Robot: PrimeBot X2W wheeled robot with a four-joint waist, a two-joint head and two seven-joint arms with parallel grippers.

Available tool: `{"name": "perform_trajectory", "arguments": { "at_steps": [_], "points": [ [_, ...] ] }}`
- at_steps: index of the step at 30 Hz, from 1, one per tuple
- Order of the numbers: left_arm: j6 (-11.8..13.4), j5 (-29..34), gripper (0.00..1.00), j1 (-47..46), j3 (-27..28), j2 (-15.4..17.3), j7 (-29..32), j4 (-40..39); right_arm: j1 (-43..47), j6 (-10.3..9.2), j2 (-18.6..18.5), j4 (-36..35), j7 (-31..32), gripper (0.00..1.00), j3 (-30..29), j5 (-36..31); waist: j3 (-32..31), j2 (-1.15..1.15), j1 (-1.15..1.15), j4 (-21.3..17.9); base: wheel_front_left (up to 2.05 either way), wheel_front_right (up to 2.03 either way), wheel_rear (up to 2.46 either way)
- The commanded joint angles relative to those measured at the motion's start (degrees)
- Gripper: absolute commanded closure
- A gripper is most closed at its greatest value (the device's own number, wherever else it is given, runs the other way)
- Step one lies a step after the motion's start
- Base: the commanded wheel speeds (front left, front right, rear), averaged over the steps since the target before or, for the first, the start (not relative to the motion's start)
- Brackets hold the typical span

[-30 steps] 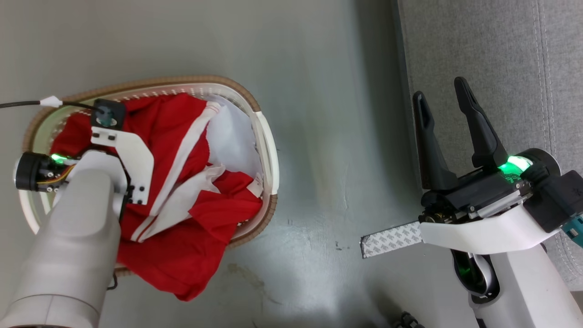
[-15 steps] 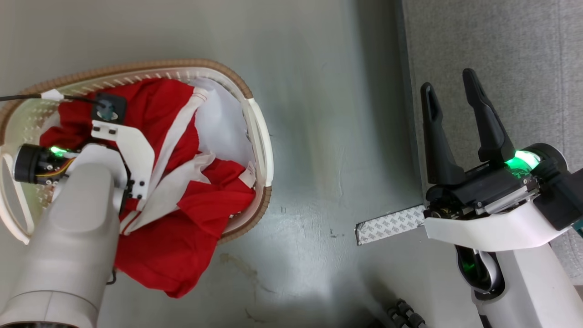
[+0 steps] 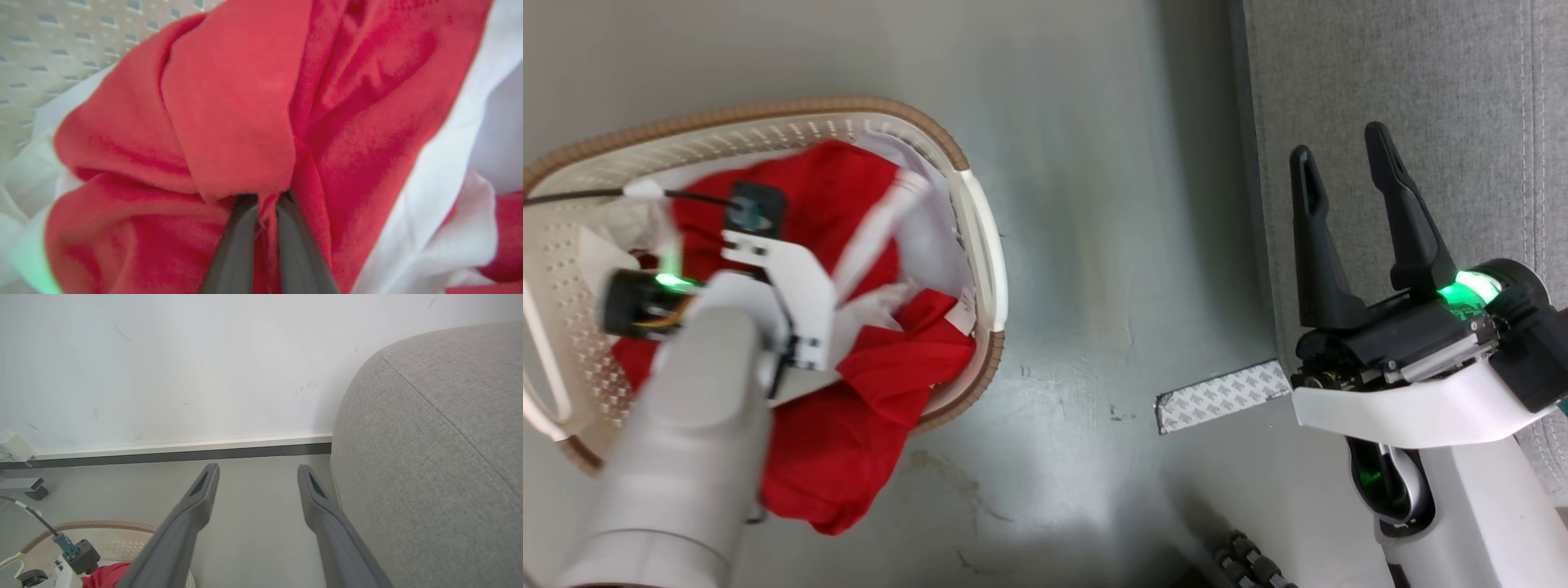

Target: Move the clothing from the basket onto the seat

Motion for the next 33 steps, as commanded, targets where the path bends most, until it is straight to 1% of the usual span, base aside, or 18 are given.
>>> {"name": "perform_trajectory", "arguments": {
  "at_steps": [1,4,7,13,18,20,26,29,33],
  "points": [
    [-0.79,-1.17,1.0,0.88,0.27,-1.02,-0.84,0.14,0.68,-0.12,-0.02,0.33,0.02,0.0,-0.37,-0.47,-0.55,0.0,0.0,0.47,0.0,0.0,0.0],
    [-2.68,-3.74,1.0,1.47,1.21,-3.3,-2.58,0.17,1.53,-0.12,-0.02,1.14,0.02,0.0,-1.09,-1.24,-2.27,0.0,0.0,1.64,0.0,0.0,0.0],
    [-3.86,-5.41,1.0,2.13,1.17,-4.73,-4.68,0.08,2.31,-0.12,-0.03,2.05,0.02,0.0,-1.54,-2.04,-4.81,0.0,0.0,3.02,0.0,0.0,0.0],
    [-5.33,-8.34,1.0,4.79,0.49,-7.07,-8.47,0.39,4.53,-0.12,-0.05,3.85,0.02,0.0,-3.73,-3.54,-11.7,0.0,0.0,6.44,0.0,0.0,0.0],
    [-5.84,-14.12,1.0,8.11,0.56,-8.61,-11.79,-0.11,7.35,-0.12,-0.06,5.37,0.03,0.0,-5.57,-5.34,-18.28,0.0,0.0,9.27,0.0,0.0,0.0],
    [-5.93,-16.35,1.0,9.61,-0.86,-8.91,-12.72,-1.12,8.6,-0.12,-0.05,5.85,0.03,0.0,-6.36,-6.02,-20.99,0.0,0.0,10.49,0.0,0.0,0.0],
    [-5.93,-28.36,1.0,15.26,-8.21,-8.92,-14.38,-8.56,12.63,-0.12,-0.05,7.17,0.03,0.0,-8.52,-8.05,-29.61,0.0,0.0,14.39,0.0,0.0,0.0],
    [-5.93,-30.94,1.0,17.53,-9.76,-8.92,-15.36,-10.99,14.58,-0.12,-0.06,7.57,0.02,0.0,-9.15,-8.89,-33.52,0.0,0.0,15.9,0.0,0.0,0.0],
    [-5.94,-32.93,1.0,20.27,-10.15,-8.22,-16.71,-14.28,16.44,-0.12,-0.07,7.87,0.03,0.0,-9.42,-9.24,-38.18,0.0,0.0,17.02,0.0,0.0,0.0]
  ]
}}
